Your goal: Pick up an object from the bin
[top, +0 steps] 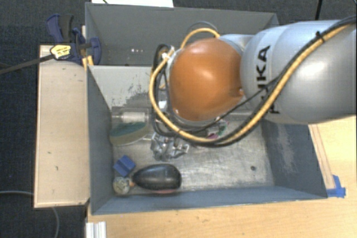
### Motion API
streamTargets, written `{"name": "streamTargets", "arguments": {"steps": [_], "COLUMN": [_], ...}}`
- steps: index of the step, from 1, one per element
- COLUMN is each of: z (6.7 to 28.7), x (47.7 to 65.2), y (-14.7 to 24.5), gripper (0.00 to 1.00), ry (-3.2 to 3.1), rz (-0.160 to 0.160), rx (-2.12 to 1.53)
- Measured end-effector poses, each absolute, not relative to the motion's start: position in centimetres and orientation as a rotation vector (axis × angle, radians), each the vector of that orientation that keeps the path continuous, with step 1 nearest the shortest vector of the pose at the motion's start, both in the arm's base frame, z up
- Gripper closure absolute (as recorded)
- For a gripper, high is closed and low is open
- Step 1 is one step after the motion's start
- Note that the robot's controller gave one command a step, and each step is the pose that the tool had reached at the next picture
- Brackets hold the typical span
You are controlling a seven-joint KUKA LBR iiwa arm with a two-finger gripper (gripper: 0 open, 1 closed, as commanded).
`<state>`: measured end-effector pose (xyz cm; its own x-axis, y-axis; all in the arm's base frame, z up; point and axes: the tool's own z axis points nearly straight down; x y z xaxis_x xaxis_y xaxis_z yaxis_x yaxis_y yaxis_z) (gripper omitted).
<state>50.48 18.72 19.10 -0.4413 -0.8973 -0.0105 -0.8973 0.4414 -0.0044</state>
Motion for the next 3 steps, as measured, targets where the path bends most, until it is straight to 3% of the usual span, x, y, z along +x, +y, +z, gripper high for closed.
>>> {"name": "streamTargets", "arguments": {"steps": [1, 2, 3], "z": [13.2, 13.5, 13.4], "x": [48.2, 52.4, 52.4], "y": [18.8, 21.8, 21.6], "gripper": [1.0, 1.0, 0.0], "ry": [2.746, 2.866, 2.871], "rz": [0.004, 0.004, 0.003], "rx": [-1.532, -1.27, -1.266]}}
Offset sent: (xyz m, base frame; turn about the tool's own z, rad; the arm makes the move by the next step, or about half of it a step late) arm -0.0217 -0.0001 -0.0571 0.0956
